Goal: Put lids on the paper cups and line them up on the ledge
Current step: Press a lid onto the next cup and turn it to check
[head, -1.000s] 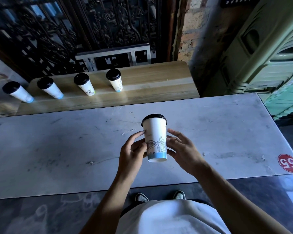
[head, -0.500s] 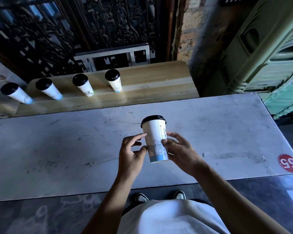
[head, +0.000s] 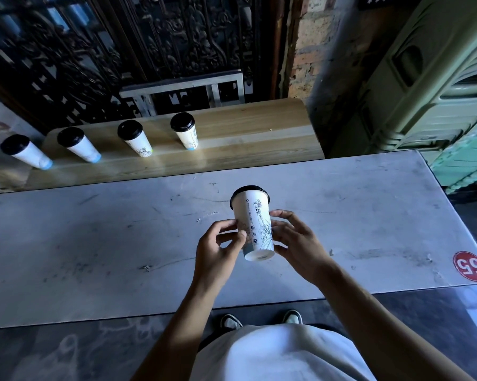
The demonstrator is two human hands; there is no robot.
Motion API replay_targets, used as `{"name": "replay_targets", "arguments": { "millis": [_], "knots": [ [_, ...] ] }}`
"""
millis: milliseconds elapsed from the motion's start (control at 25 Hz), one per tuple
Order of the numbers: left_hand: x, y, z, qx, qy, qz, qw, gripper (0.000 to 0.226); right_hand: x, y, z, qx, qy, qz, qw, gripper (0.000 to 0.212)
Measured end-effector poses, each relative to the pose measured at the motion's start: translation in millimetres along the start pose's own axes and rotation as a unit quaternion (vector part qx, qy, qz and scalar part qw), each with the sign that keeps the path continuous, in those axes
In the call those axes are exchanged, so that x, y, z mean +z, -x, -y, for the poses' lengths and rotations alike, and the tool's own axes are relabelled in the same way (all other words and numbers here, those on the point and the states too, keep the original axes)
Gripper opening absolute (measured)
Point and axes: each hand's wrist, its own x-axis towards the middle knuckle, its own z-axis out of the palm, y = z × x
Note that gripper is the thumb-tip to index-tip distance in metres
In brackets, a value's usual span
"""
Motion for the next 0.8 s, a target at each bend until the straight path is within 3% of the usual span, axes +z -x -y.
{"name": "replay_targets", "arguments": {
  "millis": [360, 800],
  "knots": [
    [-6, -4, 2, -0.03, 0.018, 0.012, 0.999, 0.042, 3, -5, -2, -0.014, -0.006, -0.017, 1.0, 0.046],
    [-27, -19, 20, -0.063, 0.036, 0.022, 0.997, 0.03, 23, -11, -14, -0.011, 0.079, 0.006, 0.997, 0.036]
  ]
}}
